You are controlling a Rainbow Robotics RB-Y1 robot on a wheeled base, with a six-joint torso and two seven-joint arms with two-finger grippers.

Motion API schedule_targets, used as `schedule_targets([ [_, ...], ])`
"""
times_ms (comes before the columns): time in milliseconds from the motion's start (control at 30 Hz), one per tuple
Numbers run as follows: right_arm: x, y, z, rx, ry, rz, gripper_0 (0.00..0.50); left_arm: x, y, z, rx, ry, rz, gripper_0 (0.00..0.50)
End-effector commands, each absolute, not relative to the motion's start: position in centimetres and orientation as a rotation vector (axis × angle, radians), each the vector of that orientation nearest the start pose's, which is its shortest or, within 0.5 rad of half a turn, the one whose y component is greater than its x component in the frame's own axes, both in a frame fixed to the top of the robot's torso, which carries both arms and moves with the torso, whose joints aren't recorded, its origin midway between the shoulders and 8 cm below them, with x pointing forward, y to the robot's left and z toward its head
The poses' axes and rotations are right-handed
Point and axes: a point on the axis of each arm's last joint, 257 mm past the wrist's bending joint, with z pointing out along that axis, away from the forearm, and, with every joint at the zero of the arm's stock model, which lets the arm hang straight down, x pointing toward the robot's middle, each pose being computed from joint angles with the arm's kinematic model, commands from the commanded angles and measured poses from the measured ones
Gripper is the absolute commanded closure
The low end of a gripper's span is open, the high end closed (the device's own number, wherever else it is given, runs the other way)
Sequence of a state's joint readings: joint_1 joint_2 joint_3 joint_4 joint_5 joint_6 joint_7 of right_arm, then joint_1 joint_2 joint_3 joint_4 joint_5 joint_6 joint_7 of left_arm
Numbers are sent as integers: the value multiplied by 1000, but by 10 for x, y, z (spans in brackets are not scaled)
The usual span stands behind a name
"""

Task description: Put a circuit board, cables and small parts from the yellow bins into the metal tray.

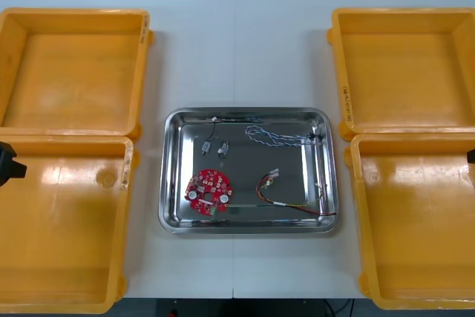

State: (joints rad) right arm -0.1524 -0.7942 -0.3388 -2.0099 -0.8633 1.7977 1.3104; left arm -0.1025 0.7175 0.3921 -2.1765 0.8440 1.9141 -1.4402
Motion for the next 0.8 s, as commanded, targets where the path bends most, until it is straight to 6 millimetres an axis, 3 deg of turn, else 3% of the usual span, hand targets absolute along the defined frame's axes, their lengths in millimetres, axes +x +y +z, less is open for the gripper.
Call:
schedule_targets([
  [33, 391, -403, -184, 204, 2674, 82, 0, 346, 413, -172, 121, 2691, 116, 0],
  [367, 391, -403, -184, 204, 2674, 82, 0, 342, 418, -173, 111, 2695, 122, 0],
  [800, 391, -403, -184, 204, 2674, 82, 0, 358, 410, -158, 116, 2653, 115, 0],
])
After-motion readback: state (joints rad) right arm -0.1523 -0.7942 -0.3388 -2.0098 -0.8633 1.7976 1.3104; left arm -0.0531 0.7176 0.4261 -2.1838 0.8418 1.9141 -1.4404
